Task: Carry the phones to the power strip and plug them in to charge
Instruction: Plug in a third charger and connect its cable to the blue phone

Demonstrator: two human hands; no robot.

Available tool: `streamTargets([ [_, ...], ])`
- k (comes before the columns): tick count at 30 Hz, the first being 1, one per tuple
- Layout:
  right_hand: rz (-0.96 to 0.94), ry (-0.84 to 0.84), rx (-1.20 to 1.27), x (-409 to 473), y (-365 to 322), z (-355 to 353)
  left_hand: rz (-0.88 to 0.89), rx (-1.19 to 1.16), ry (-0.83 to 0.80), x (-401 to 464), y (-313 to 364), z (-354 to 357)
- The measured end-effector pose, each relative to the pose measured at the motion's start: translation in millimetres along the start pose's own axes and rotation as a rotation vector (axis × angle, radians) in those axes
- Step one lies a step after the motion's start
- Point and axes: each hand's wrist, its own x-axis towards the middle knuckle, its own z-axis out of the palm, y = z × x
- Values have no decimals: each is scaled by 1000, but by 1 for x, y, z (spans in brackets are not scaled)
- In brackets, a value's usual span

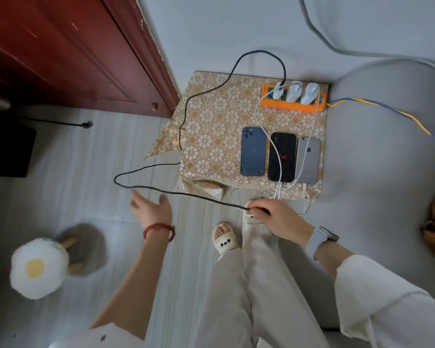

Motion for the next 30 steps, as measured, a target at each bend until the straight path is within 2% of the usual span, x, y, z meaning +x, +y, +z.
streamTargets([
  [1, -35, -1, 19, 2, -6, 3, 203, 63, -44, -12, 0, 4],
  [3, -70, -11, 39, 6, -16, 7, 624, 175, -260, -37, -2, 16],
  [5, -64, -10, 37, 10, -21, 8, 817, 338, -491, -52, -7, 26],
  [6, -57, -6, 35, 11, -21, 8, 842, 410, -555, -54, -8, 30],
  [8, -39, -22, 41, 10, -18, 5, 831, 450, -573, -52, -4, 31],
  [11, 13, -73, 40, 6, -13, 0, 885, 379, -443, -49, 2, 30],
  [14, 82, -44, -87, 6, -6, -3, 866, 317, -339, -51, 3, 29],
  [18, 227, 148, -275, 1, 7, -14, 751, 239, -222, -39, -2, 22],
  [20, 236, 327, -378, -2, 13, -19, 757, 272, -216, -33, -7, 17],
  [22, 287, 436, -402, -2, 15, -23, 804, 341, -257, -31, -12, 15],
  [27, 527, 348, -109, 11, 10, -29, 809, 476, -319, -36, -15, 23],
  [28, 547, 364, 32, 14, 8, -30, 816, 485, -323, -37, -13, 25],
  [30, 584, 420, 514, 20, 4, -31, 840, 510, -333, -38, -10, 30],
])
